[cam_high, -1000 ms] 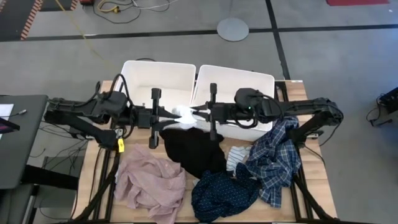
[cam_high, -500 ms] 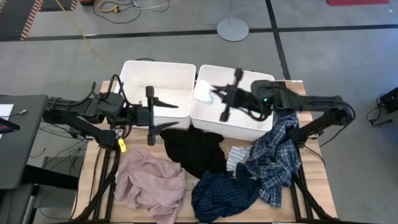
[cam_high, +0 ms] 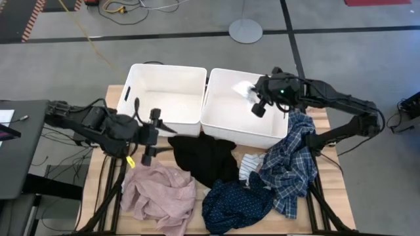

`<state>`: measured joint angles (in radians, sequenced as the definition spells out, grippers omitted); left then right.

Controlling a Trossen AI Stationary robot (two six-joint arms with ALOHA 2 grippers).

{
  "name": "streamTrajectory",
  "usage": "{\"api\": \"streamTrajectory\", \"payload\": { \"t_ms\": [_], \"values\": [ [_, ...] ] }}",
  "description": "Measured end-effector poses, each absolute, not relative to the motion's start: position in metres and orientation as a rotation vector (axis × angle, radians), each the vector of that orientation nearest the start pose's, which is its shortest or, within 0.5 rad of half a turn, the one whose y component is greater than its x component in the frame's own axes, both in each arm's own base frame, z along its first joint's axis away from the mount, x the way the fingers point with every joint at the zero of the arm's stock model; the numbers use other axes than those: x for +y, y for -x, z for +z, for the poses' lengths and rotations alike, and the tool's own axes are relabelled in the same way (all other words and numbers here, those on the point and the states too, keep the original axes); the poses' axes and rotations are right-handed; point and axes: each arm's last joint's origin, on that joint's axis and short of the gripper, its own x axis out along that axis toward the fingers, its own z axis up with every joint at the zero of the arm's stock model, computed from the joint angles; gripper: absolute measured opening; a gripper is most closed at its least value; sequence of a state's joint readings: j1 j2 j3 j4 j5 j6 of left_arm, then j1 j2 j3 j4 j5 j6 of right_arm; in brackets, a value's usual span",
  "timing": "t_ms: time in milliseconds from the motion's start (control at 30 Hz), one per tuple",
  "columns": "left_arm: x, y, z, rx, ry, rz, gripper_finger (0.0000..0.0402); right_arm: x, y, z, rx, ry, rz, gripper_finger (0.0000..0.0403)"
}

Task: Sort clothes
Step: Put the white socks into the right white laundry bin, then put the left white patterned sock into the right white laundry bin

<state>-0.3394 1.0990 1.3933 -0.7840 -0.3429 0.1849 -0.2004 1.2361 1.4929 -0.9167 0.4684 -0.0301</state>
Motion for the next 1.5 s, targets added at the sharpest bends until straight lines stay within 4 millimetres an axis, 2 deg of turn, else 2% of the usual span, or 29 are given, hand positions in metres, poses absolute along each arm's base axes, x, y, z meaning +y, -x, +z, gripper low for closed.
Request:
{"api": "streamTrajectory", "payload": {
  "t_ms": [367, 567, 667, 800, 967, 1100, 1333, 1500],
  "values": [
    [-0.082, -0.213, 0.389, 0.576, -0.346, -0.131, 0.0248, -0.084, -0.232, 0.382, 0.936, 0.008, -0.655, 0.0003],
    [-0.093, -0.231, 0.369, 0.562, -0.337, -0.172, 0.0248, -0.098, -0.238, 0.365, 1.053, -0.093, -0.615, 0.001],
    [-0.098, -0.242, 0.357, 0.578, -0.355, -0.19, 0.0248, -0.101, -0.241, 0.359, 1.087, -0.133, -0.611, 0.0037],
    [-0.105, -0.258, 0.345, 0.577, -0.387, -0.204, 0.0248, -0.099, -0.24, 0.357, 1.102, -0.161, -0.621, 0.0108],
    [-0.117, -0.283, 0.329, 0.541, -0.422, -0.235, 0.0248, -0.091, -0.232, 0.362, 1.103, -0.193, -0.632, 0.0212],
    [-0.125, -0.31, 0.312, 0.494, -0.464, -0.237, 0.0248, -0.08, -0.219, 0.371, 1.08, -0.225, -0.639, 0.0268],
    [-0.12, -0.366, 0.274, 0.385, -0.474, -0.167, 0.0248, -0.045, -0.192, 0.393, 0.967, -0.258, -0.577, 0.0282],
    [-0.109, -0.394, 0.249, 0.319, -0.426, -0.151, 0.0248, -0.016, -0.171, 0.407, 0.876, -0.248, -0.461, 0.0282]
  ]
}}
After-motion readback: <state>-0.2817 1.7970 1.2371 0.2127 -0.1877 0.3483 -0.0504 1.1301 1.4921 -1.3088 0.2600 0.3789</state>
